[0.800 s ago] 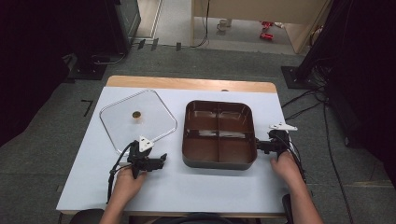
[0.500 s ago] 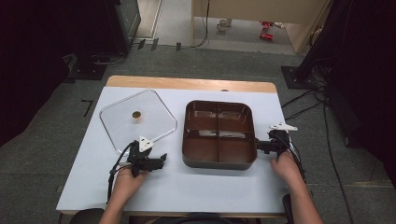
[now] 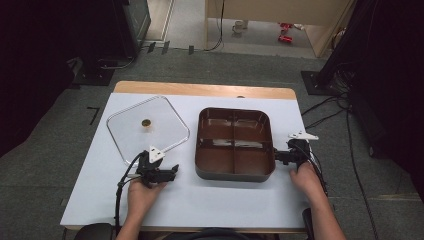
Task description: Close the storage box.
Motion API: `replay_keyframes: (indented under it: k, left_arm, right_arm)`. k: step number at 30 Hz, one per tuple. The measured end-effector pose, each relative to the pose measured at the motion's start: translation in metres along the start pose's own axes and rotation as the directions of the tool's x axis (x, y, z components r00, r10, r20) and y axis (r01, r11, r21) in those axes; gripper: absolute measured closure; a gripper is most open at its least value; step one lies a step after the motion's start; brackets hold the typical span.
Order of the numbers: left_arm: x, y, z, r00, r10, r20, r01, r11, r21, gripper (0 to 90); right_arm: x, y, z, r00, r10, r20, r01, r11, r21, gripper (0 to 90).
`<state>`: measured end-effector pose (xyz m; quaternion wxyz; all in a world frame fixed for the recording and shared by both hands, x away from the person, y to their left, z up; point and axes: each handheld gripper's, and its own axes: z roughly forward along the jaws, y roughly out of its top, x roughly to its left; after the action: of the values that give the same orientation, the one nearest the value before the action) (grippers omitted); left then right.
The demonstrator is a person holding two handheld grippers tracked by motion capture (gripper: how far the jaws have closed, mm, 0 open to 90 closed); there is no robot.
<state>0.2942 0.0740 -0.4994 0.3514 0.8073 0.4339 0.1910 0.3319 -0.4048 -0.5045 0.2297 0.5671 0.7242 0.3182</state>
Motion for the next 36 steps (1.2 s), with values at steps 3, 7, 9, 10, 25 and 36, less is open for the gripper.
replay_keyframes:
  k: [3, 7, 9, 10, 25, 36]
  left_arm:
    - [0.0001, 0.0, 0.0, 1.0, -0.001, 0.001, 0.001, 1.0, 0.0, 15.4]
    - [0.0, 0.0001, 0.0, 1.0, 0.0, 0.0, 0.0, 1.0, 0.001, 15.4]
    - [0.0001, 0.0001, 0.0, 1.0, -0.001, 0.0, 0.001, 1.0, 0.001, 15.4]
    - [0.0, 0.0001, 0.0, 1.0, 0.0, 0.0, 0.0, 1.0, 0.001, 15.4]
    - [-0.0009, 0.0003, -0.0004, 1.0, -0.005, -0.007, 0.005, 1.0, 0.003, 15.7]
    - [-0.0046, 0.0096, -0.0039, 1.0, 0.002, 0.002, -0.002, 0.9966, 0.082, 20.6]
  right_arm:
    - [0.0, 0.0, 0.0, 1.0, 0.0, 0.0, 0.0, 1.0, 0.0, 10.1]
    - [0.0001, 0.0, 0.0, 1.0, -0.001, 0.001, 0.001, 1.0, 0.0, 10.1]
    - [0.0001, 0.0, 0.0, 1.0, -0.001, 0.001, 0.001, 1.0, 0.0, 10.1]
    - [0.0001, 0.0, 0.0, 1.0, 0.0, 0.001, 0.0, 1.0, 0.0, 10.1]
    - [0.0001, 0.0, 0.0, 1.0, -0.001, 0.001, 0.001, 1.0, 0.0, 10.1]
    - [0.0001, 0.0, 0.0, 1.0, -0.001, 0.001, 0.001, 1.0, -0.001, 10.2]
